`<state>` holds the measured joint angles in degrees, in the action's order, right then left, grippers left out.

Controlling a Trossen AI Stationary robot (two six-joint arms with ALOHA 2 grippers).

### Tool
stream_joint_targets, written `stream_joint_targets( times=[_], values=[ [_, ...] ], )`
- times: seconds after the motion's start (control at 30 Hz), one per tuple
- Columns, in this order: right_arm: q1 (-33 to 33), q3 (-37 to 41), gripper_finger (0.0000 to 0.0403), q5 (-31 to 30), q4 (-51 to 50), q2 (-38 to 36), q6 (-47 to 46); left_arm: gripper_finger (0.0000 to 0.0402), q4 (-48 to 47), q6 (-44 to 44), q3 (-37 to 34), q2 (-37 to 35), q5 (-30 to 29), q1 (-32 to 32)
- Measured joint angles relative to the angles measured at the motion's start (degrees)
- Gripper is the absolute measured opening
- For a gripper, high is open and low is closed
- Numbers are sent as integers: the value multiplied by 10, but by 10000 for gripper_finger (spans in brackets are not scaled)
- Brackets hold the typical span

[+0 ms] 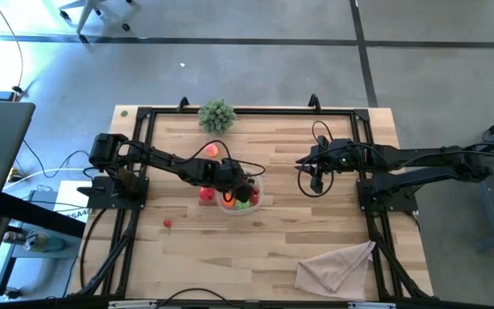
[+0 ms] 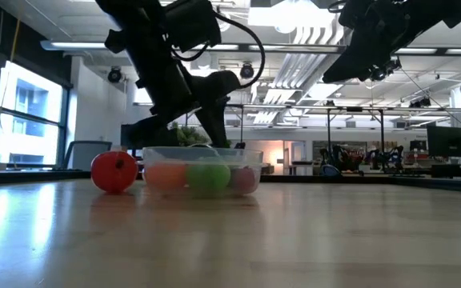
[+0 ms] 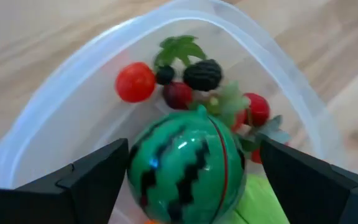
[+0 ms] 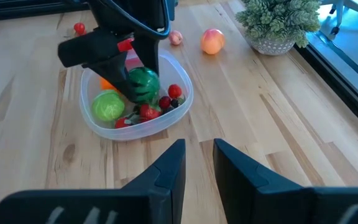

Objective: Pick and placing Produce into tupperware
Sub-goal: Put the watermelon into the transparent bin

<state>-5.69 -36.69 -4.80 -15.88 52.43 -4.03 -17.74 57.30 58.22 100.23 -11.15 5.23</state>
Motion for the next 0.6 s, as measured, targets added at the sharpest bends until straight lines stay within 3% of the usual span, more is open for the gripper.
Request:
stream_joint_targets(
  times=[0.43, 0.6],
  values=[
    [0, 0, 71, 0, -2, 0, 0, 260, -2, 27, 19, -14, 8, 0],
    [0, 0, 71, 0, -2, 0, 0, 235, -117, 31, 93, -18, -6, 0]
  ],
)
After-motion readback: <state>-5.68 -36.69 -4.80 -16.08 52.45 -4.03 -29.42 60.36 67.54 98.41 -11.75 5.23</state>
